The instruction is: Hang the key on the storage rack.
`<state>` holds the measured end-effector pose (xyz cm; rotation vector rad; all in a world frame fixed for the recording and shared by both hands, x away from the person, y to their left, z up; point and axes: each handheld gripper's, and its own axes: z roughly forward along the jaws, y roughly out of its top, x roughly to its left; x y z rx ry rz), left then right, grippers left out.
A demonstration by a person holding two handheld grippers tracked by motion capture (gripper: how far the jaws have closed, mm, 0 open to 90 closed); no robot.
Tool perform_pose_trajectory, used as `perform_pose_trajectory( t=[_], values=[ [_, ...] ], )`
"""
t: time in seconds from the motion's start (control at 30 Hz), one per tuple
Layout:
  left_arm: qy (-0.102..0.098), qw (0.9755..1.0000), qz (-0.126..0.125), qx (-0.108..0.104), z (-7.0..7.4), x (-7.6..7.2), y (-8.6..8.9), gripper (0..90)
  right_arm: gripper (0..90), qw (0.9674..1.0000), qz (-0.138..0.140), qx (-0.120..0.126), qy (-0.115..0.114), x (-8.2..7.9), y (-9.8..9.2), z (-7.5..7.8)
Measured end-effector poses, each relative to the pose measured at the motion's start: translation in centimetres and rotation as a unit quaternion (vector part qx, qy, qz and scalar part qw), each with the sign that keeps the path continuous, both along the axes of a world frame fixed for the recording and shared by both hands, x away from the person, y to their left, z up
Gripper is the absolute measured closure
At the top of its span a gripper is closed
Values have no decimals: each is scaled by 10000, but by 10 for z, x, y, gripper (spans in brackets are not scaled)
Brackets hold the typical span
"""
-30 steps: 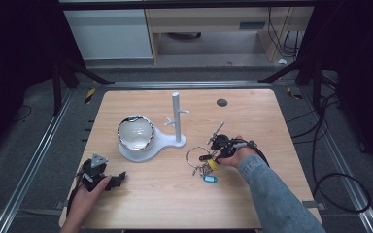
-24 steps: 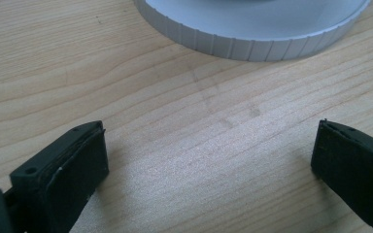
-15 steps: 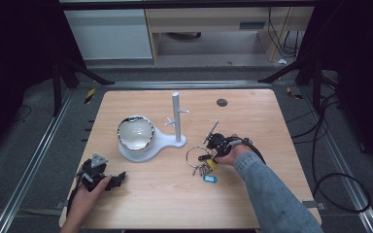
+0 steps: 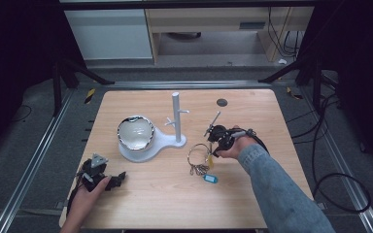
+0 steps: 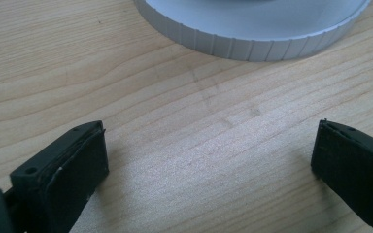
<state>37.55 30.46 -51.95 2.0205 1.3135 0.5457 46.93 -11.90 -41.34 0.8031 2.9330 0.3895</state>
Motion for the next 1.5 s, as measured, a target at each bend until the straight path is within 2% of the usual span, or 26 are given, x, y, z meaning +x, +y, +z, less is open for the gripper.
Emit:
perform_pose_trajectory(
  t=[0.13,0.53,0.73,1.33,1.5],
  values=[
    [1,10000,0,0,0,0,0,0,886,9999,46,54,-97,2,2,18],
    [-8,10000,-9,-3,0,0,0,0,886,9993,161,-67,-332,9,13,59],
    [-7,10000,-9,-2,0,0,0,0,886,9986,265,-207,-417,11,18,73],
    [-3,10000,-6,1,0,0,0,0,886,9978,313,-178,-565,13,24,122],
    [-2,10000,-7,2,0,0,0,0,886,9976,316,-109,-611,14,24,129]
  ],
)
